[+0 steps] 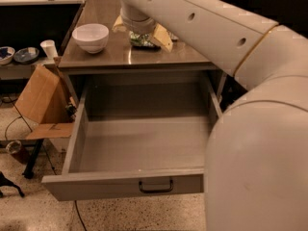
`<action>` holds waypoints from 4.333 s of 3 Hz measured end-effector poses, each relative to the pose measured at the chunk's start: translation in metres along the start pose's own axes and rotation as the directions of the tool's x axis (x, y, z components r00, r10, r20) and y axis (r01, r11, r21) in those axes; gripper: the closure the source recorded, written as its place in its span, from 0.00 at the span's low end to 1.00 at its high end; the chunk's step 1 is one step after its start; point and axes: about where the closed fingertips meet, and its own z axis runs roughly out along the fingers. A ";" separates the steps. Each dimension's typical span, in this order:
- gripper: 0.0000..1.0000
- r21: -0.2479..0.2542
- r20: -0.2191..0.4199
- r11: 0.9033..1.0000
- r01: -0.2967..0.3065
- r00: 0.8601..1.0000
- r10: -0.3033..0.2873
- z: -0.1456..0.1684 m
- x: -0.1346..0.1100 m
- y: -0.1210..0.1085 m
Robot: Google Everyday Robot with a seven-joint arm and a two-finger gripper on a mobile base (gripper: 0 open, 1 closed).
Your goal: Place green can into top drawer
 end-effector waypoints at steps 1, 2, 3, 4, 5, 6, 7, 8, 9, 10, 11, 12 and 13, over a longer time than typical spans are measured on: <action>0.00 -0.007 -0.023 1.000 0.024 0.999 -0.024 0.025 0.024 -0.010; 0.00 0.016 -0.060 0.998 0.055 0.997 -0.054 0.034 0.044 -0.033; 0.00 0.011 -0.082 0.995 0.096 0.992 -0.095 0.043 0.055 -0.053; 0.00 -0.035 -0.092 0.990 0.138 0.986 -0.141 0.061 0.062 -0.062; 0.00 -0.092 -0.092 0.986 0.142 0.984 -0.150 0.078 0.070 -0.056; 0.00 -0.141 -0.083 0.981 0.134 0.986 -0.147 0.094 0.075 -0.046; 0.00 -0.179 -0.071 0.976 0.123 0.988 -0.138 0.106 0.078 -0.034; 0.14 -0.199 -0.053 0.973 0.116 0.990 -0.129 0.116 0.078 -0.024; 0.38 -0.206 -0.053 0.974 0.097 0.992 -0.110 0.117 0.082 -0.016; 0.61 -0.206 -0.067 0.976 0.068 0.994 -0.083 0.112 0.090 -0.007; 0.84 -0.196 -0.094 0.980 0.043 0.994 -0.062 0.095 0.101 0.002; 1.00 -0.166 -0.111 0.986 0.026 0.993 -0.045 0.066 0.106 0.015; 1.00 -0.117 -0.110 0.993 0.017 0.994 -0.030 0.033 0.098 0.031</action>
Offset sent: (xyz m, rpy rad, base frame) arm 0.0999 0.0292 0.0189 -0.0415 -0.1256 0.0819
